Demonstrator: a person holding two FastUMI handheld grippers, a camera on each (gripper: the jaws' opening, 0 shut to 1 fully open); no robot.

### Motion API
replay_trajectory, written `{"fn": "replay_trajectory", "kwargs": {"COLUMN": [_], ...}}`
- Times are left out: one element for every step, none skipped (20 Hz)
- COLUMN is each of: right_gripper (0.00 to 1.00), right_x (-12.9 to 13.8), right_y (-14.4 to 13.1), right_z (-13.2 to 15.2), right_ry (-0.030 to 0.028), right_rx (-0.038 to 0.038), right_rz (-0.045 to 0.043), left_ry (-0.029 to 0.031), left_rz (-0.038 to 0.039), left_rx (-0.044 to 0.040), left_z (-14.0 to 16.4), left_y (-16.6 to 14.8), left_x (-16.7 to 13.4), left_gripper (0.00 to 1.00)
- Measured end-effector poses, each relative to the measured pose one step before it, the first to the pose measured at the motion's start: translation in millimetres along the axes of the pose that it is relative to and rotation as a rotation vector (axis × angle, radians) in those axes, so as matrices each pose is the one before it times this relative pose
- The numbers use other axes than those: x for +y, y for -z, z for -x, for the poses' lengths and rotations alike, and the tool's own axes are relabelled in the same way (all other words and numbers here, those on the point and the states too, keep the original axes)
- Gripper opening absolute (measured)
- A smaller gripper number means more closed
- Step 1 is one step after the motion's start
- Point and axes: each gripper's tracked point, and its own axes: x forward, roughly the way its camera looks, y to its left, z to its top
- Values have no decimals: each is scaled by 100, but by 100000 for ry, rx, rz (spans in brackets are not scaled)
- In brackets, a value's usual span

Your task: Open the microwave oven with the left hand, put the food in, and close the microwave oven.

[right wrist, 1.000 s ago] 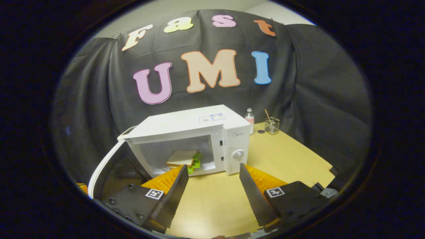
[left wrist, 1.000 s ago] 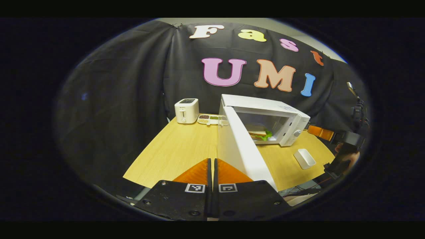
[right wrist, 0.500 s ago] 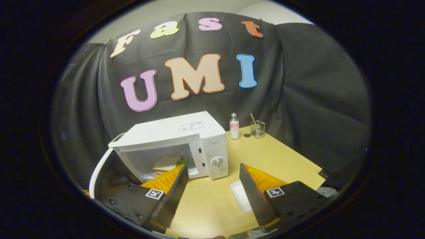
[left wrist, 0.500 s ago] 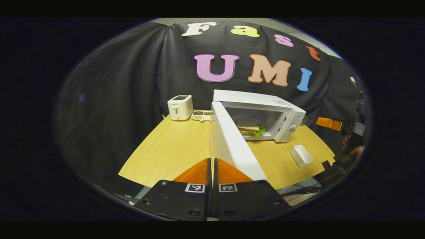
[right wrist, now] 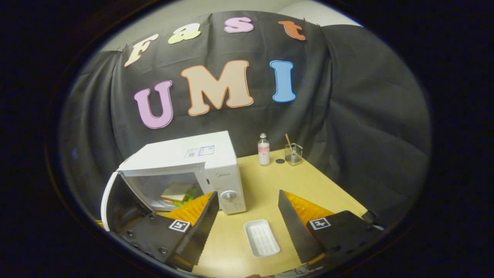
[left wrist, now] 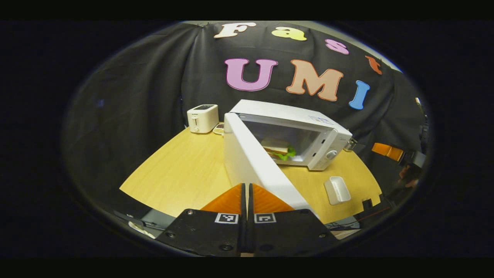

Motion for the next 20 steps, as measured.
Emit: {"fn": "replay_trajectory", "kwargs": {"right_gripper": [91, 91, 96, 91, 91, 91, 91, 91, 91, 91, 91, 91, 91, 91, 91, 96, 96, 91, 91, 91], "right_x": [-626, -486, -488, -504, -419, -368, -308, -343, -391, -222, -319, -414, -400, -320, -331, -63, -211, -99, -160, -44], "right_y": [-137, -252, -266, -250, -268, -110, -245, -217, -230, -81, -218, -1141, -146, -57, 96, 270, -5, 64, 110, 118], "right_z": [-413, -400, -292, -290, -232, -369, -250, -276, -330, -272, -279, 746, -276, -324, -219, -189, -101, -169, -54, -70], "right_ry": [-55, -367, -544, -592, -631, -757, -777, -528, -597, -690, -859, -801, -621, -650, -629, -1003, -843, -960, -782, -760], "right_rx": [100, -189, -356, -410, -199, -28, -107, -457, -196, -72, -15, -80, -121, -274, 457, 768, 204, 277, 214, 393], "right_rz": [1155, 1078, 972, 589, 210, -148, -303, -181, -70, 45, 37, 124, 143, 2, -143, -442, -536, -170, 153, 320], "left_ry": [18, 27, 28, -92, -150, -95, -8, 224, 427, 375, 201, 65, 25, 139, 180, 159, -7, 58, 175, 445], "left_rz": [253, 377, 357, 311, 353, 273, 368, 337, 220, 85, -251, -473, -536, -514, -375, -249, -93, -136, -35, 99], "left_rx": [-98, 24, -190, -247, -287, -153, -232, -282, -240, -486, -478, -611, -410, -595, -650, -525, -409, -424, -422, -434], "left_z": [-271, -270, -471, 229, -289, -302, -335, -372, -337, -245, -297, -342, -325, -265, -279, -404, -343, -379, -349, -329], "left_y": [-188, 34, -48, 12, -166, -134, -102, -23, -95, -46, -185, -203, -108, -19, -90, -120, -76, -240, -184, -218], "left_x": [-774, -596, -589, -619, -619, -709, -591, -587, -689, -740, -626, -561, -596, -675, -528, -568, -491, -511, -372, -799], "left_gripper": [1, 1, 1, 1, 1, 0, 0, 1, 1, 3, 1, 1, 1, 1, 1, 1, 0, 1, 1, 0]}}
